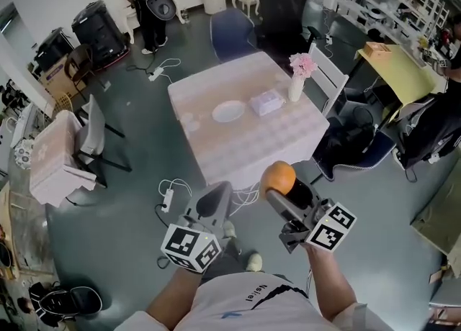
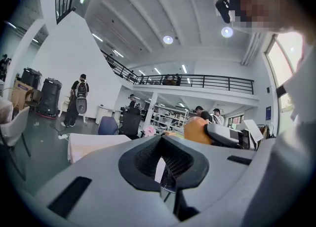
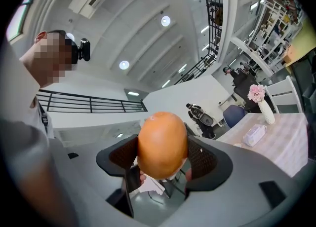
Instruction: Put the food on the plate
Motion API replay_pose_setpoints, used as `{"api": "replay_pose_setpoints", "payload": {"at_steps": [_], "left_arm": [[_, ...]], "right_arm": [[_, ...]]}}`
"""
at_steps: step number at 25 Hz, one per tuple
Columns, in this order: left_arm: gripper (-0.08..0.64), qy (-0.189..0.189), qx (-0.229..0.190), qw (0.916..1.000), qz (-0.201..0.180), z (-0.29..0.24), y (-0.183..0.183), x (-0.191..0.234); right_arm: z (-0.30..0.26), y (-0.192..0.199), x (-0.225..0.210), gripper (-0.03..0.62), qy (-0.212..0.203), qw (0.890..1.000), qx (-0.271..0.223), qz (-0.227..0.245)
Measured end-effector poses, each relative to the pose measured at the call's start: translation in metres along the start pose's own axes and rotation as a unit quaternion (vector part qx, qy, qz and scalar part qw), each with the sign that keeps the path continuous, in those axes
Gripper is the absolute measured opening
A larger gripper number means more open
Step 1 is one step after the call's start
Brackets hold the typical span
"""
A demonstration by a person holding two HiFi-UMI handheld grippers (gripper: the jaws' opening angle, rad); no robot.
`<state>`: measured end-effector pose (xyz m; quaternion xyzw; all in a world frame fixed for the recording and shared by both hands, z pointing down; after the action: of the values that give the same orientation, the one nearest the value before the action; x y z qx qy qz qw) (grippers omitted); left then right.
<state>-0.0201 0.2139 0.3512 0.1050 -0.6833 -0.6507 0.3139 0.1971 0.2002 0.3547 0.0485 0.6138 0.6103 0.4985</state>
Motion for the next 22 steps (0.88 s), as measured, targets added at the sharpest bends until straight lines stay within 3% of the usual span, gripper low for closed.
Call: {"api": "replay_pose_setpoints", "payload": {"at_steps": [13, 22], "left_arm": [[0.006, 0.021, -0.004, 0.9998, -0.003, -0.083, -0.008, 0.132], [0.006, 0.033, 0.007, 0.9994, 0.011, -0.122, -0.001, 0.187]], "right_arm": [[-0.141, 0.020, -0.071, 0.310, 0.033, 0.998, 0.047, 0.023], [-0.193, 0.035, -0.114, 0.310, 0.066, 0.994, 0.078, 0.029]]}}
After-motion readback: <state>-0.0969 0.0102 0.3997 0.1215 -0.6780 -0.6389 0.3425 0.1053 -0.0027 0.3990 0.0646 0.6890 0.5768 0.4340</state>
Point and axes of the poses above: the fingertips, and each gripper's own axes: z backward along the fingers, x to its left, y out of its underside, the point moved 8 cm from there along z, backward along the fingers, and after that the axes turned 7 degrees about -x, right-handed, at the moved point
